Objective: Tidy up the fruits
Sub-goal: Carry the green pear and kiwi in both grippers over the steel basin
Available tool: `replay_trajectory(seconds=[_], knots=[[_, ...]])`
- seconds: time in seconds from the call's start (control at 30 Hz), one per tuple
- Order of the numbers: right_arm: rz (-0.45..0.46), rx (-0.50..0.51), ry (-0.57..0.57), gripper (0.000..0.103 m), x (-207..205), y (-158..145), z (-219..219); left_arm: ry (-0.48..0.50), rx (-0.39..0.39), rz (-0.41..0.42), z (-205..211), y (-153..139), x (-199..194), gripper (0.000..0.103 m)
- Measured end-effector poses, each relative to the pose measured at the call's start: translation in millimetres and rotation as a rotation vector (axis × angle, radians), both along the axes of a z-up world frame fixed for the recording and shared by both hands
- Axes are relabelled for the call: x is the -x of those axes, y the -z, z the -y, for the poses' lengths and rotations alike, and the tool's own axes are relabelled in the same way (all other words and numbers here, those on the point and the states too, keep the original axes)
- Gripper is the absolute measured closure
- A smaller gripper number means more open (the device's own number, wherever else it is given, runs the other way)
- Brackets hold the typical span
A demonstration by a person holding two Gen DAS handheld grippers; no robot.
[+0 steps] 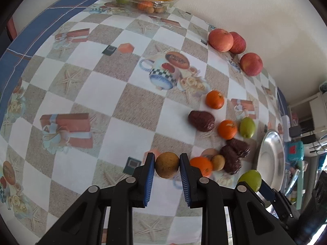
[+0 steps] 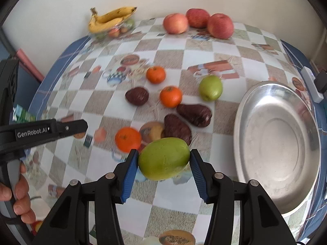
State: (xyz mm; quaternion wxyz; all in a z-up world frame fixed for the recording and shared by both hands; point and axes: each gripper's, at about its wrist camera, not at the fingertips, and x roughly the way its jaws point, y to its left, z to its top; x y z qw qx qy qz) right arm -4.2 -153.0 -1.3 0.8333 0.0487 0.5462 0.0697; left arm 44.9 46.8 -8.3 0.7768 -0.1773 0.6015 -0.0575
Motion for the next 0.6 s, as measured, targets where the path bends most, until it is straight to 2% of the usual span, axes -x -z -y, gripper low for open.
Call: replay_trajectory(seconds=[0.33,0.6], knots=[[0.074,-0.054,0.182,0.05,-42,-28,39,-0.02,0.019,0.014,38,-10,-47,0.077],[0.082,-0.076,0.287,0.05,-64,-26,78,0.018,0.04,0.031,87,-6,-73,0.077]])
